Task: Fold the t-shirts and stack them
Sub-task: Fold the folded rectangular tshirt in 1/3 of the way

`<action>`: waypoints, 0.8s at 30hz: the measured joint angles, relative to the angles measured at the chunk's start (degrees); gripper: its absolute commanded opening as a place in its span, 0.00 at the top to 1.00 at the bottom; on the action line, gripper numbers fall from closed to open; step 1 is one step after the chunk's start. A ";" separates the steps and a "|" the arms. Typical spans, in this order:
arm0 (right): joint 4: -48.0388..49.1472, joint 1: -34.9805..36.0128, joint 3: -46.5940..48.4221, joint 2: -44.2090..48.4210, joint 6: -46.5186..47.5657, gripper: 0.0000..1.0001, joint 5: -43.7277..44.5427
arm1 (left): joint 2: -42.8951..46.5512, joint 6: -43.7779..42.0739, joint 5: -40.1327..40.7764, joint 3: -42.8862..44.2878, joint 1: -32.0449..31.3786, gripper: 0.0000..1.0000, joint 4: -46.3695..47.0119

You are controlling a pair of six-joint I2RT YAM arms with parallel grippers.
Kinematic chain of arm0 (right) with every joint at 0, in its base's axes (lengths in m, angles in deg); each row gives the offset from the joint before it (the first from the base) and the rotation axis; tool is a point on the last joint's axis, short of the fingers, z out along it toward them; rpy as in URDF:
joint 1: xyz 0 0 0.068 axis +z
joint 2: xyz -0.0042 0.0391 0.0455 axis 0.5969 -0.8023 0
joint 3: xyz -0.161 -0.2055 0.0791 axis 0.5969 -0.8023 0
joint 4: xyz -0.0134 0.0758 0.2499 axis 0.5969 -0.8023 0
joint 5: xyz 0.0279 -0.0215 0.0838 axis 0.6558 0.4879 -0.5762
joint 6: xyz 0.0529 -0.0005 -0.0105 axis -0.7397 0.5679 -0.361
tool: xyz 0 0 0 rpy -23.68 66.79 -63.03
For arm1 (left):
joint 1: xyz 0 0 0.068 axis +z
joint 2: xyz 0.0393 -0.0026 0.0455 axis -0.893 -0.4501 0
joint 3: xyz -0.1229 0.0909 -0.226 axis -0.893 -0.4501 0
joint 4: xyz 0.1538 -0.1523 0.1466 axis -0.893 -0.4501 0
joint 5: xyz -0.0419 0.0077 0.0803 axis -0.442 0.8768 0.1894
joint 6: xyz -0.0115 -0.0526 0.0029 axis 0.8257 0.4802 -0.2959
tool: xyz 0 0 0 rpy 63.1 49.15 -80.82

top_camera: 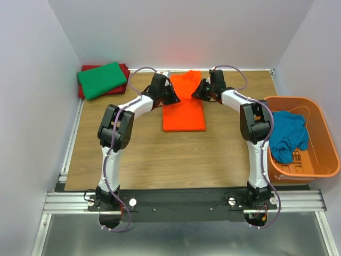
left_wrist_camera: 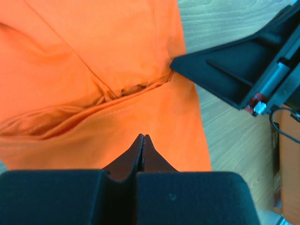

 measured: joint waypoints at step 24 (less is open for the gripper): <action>1.22 0.50 -33.68 28.22 0.44 0.59 3.02 | 1.66 0.33 -0.15 -2.27 2.21 0.69 -1.03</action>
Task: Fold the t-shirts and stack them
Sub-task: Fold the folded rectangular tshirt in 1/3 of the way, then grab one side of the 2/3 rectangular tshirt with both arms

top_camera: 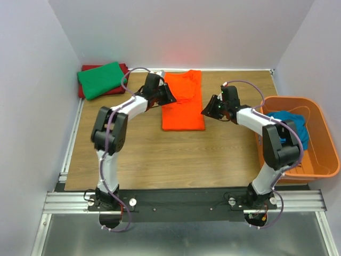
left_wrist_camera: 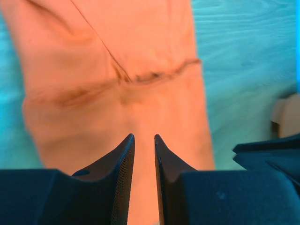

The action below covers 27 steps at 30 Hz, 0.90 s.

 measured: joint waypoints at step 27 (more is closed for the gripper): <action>0.94 1.90 -11.15 3.72 -0.02 0.53 0.00 | 23.41 5.40 6.03 -38.45 -0.44 0.60 12.46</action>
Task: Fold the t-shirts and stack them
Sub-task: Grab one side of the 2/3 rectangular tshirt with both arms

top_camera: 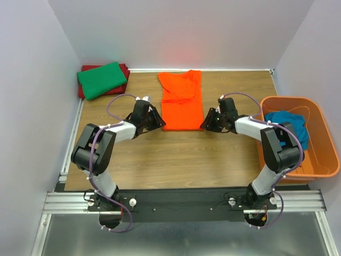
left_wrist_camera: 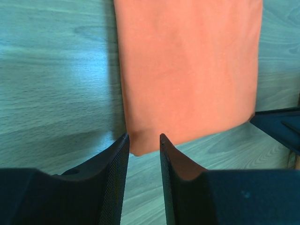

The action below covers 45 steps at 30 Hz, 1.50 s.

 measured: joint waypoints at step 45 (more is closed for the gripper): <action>-3.58 4.57 -22.58 23.71 -3.76 0.99 -4.70 | 13.73 4.90 -0.35 -13.70 -12.24 1.00 -6.75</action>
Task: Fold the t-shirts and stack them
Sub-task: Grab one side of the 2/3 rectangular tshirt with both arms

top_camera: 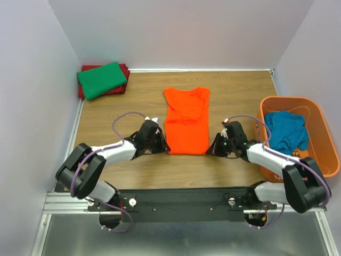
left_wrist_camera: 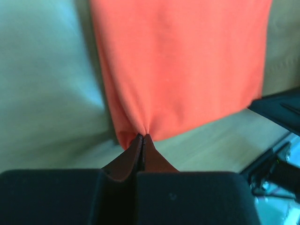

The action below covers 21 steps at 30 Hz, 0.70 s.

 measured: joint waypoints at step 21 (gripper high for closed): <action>-18.60 5.55 3.98 15.45 -4.11 0.44 2.60 | 17.79 5.35 7.65 0.44 -6.27 0.69 -16.59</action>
